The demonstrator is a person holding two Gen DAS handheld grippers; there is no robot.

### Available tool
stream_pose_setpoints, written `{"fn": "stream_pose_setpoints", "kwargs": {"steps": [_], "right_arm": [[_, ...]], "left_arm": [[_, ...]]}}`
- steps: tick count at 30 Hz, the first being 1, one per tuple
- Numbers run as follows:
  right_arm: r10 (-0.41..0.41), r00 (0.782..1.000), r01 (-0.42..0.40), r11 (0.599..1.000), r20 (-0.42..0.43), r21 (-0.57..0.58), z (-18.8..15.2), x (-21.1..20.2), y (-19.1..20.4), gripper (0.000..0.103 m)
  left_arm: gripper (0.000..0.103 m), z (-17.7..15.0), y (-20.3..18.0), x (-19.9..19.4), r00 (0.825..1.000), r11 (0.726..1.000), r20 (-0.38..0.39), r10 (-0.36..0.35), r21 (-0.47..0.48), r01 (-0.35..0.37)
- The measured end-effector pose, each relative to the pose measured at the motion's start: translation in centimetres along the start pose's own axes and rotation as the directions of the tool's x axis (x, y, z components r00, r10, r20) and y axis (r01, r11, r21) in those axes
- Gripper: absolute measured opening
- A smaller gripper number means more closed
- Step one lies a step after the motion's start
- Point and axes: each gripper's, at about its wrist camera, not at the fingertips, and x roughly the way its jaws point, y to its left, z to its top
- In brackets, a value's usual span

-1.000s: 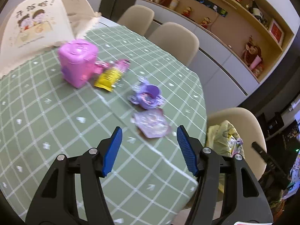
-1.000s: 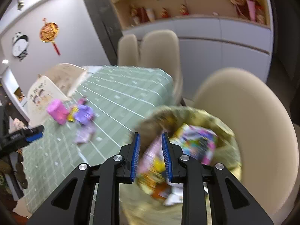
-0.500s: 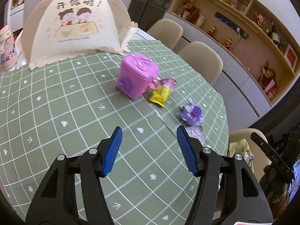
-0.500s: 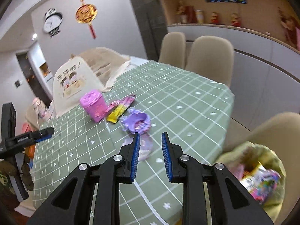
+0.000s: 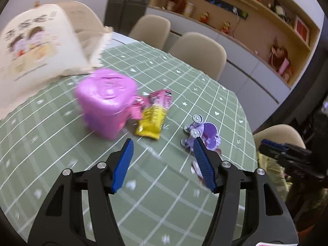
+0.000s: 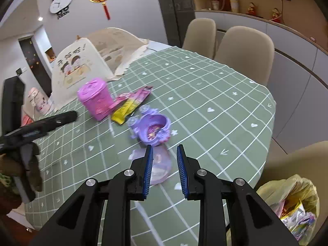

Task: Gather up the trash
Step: 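Move both tools back toward the purple toy on the table, then grasp the pink lollipop with left tool while right tool grasps the pink-yellow snack packet, then lift the pink lollipop with left tool while right tool lifts the snack packet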

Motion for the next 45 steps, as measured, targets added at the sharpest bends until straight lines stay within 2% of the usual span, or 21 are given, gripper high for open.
{"fn": "stream_pose_setpoints", "kwargs": {"steps": [3,6,11,15,17,18,19,21,24,28,30,33,37,43,45], "right_arm": [[-0.012,1.0,0.012,1.0,-0.012,0.028,0.6,0.8,-1.0,0.024],[-0.021,1.0,0.022,0.998,-0.022,0.053,1.2,1.7,-1.8,0.024],[-0.011,0.999,0.015,0.994,-0.04,0.108,1.6,3.7,-2.7,0.024],[-0.005,0.998,0.012,0.994,-0.063,0.104,2.0,5.5,-2.5,0.024],[0.0,0.998,0.007,0.995,-0.069,0.098,2.4,6.1,-2.3,0.024],[0.005,0.998,0.002,0.996,-0.07,0.089,2.8,6.4,-2.1,0.024],[0.009,0.997,-0.003,0.996,-0.071,0.084,3.0,6.6,-1.9,0.024],[0.024,0.997,-0.019,0.997,-0.073,0.07,3.6,7.2,-1.4,0.024],[0.057,0.995,-0.052,0.997,-0.086,0.057,5.0,8.6,-0.1,0.024],[0.103,0.987,-0.094,0.993,-0.126,0.072,7.6,11.6,2.2,0.026],[0.096,0.985,-0.083,0.992,-0.145,0.095,8.8,13.5,3.3,0.034],[0.096,0.983,-0.076,0.989,-0.155,0.129,10.2,15.8,5.3,0.035],[0.027,0.982,-0.004,0.992,-0.186,0.125,11.1,19.0,7.6,0.035],[-0.044,0.972,0.051,0.998,-0.229,0.023,10.7,21.8,10.3,0.035],[-0.068,0.972,0.063,0.998,-0.227,-0.03,10.1,22.0,11.2,0.035]], "left_arm": [[0.057,1.3,-0.1,3.7,0.999,1.0,-0.037,-0.006,0.012,0.006],[0.057,2.7,0.8,6.2,0.999,1.0,-0.045,0.028,-0.01,-0.028],[0.057,3.9,2.5,8.1,0.996,0.995,-0.054,0.065,-0.072,-0.068],[0.057,3.6,3.8,9.9,0.99,0.989,-0.093,0.104,-0.095,-0.113],[0.052,3.5,4.6,10.7,0.988,0.984,-0.118,0.103,-0.136,-0.119],[0.045,3.5,4.9,10.9,0.987,0.98,-0.121,0.107,-0.155,-0.125],[0.032,3.5,5.2,10.9,0.986,0.974,-0.121,0.111,-0.183,-0.132],[0.018,3.5,5.6,10.7,0.987,0.971,-0.124,0.102,-0.205,-0.127],[0.018,2.9,6.0,9.3,0.992,0.973,-0.114,0.062,-0.216,-0.086],[0.018,0.7,5.6,6.7,0.989,0.986,-0.14,0.035,-0.158,-0.057],[0.018,-1.1,5.8,5.1,0.984,0.989,-0.167,0.059,-0.127,-0.08],[0.018,-3.0,7.2,3.2,0.979,0.982,-0.18,0.095,-0.145,-0.122],[0.019,-4.7,10.2,0.4,0.976,0.959,-0.17,0.136,-0.223,-0.173],[0.04,-5.5,12.0,-2.1,0.981,0.944,-0.117,0.152,-0.276,-0.179],[0.041,-5.3,12.2,-2.4,0.984,0.941,-0.101,0.149,-0.291,-0.172]]}}
